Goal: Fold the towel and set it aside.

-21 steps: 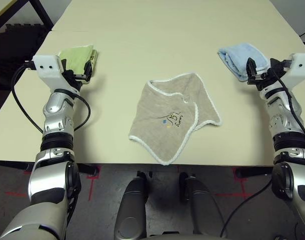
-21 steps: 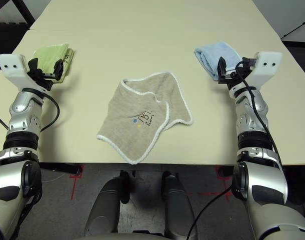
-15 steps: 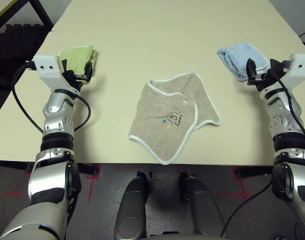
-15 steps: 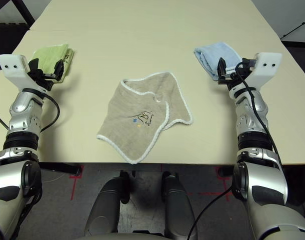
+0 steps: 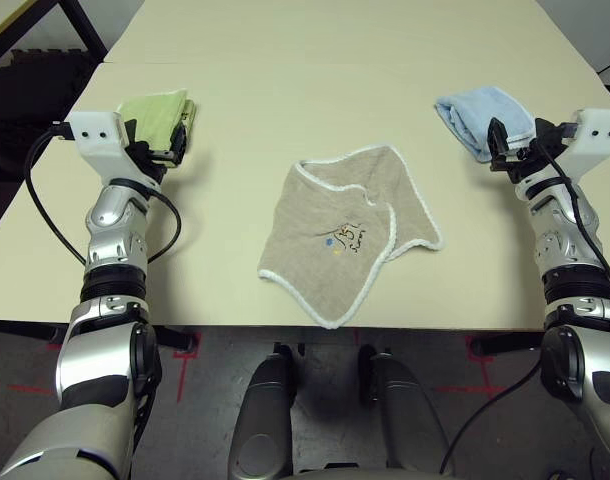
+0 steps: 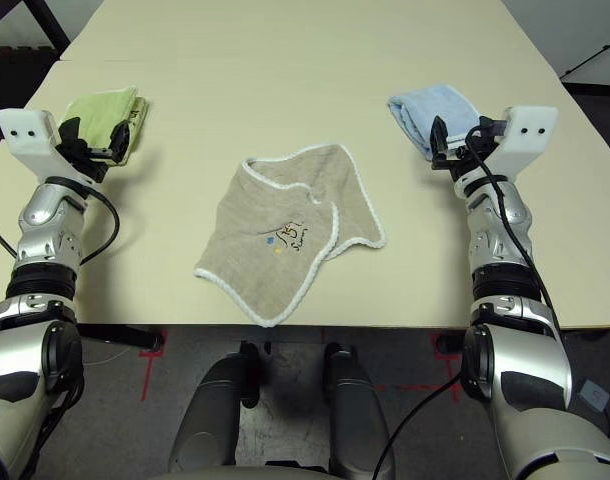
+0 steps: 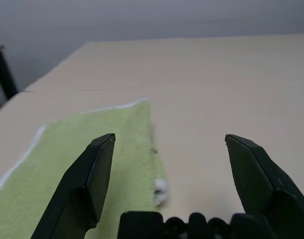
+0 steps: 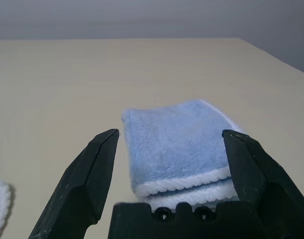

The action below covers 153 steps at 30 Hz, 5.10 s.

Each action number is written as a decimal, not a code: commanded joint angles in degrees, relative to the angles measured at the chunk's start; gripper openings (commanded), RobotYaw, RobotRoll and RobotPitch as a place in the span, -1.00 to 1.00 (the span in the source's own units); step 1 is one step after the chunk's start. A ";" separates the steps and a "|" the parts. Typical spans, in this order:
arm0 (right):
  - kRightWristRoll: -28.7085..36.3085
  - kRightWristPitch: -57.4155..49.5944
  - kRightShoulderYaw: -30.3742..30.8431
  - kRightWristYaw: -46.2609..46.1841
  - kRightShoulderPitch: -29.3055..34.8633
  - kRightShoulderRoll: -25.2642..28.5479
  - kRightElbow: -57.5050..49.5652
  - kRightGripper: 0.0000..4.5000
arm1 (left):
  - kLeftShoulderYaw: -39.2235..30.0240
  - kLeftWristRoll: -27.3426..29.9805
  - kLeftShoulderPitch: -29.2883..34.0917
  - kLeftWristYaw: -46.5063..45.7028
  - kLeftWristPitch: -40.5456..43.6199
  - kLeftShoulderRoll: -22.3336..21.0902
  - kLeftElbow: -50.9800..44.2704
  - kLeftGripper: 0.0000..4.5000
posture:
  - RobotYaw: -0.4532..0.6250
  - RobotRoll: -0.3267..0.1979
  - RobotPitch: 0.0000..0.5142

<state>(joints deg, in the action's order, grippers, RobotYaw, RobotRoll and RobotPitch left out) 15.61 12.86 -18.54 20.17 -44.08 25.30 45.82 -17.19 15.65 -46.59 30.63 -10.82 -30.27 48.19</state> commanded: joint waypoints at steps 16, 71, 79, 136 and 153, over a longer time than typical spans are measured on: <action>-0.81 -4.47 3.81 12.48 -3.36 2.74 2.41 1.00 | 9.05 -0.10 -5.80 41.98 10.78 -8.10 2.83 0.99 | 0.01 0.25 -0.06; -22.18 -12.29 18.30 35.17 -35.65 6.77 29.49 1.00 | 9.08 3.72 -0.67 43.27 17.28 -7.73 -18.64 0.99 | 0.11 0.25 0.74; -23.83 -11.24 19.34 37.53 -36.80 5.39 30.03 1.00 | 7.88 5.61 2.58 43.26 19.92 -10.67 -27.19 0.99 | 0.19 0.25 0.71; -10.94 -16.31 8.44 56.86 -39.13 8.95 24.22 -0.99 | 14.04 5.08 0.50 43.68 20.60 -6.63 -22.85 1.00 | -0.08 0.25 0.16; -0.71 -6.03 -0.07 35.64 -50.55 -1.57 21.04 -0.99 | 14.63 3.35 -3.87 44.41 16.68 -3.95 -14.26 1.00 | -0.12 0.25 0.07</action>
<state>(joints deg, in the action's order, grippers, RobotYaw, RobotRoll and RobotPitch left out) 13.75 4.52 -17.74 57.00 -92.65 23.35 67.55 -3.23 19.85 -50.79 74.28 6.39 -34.40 32.86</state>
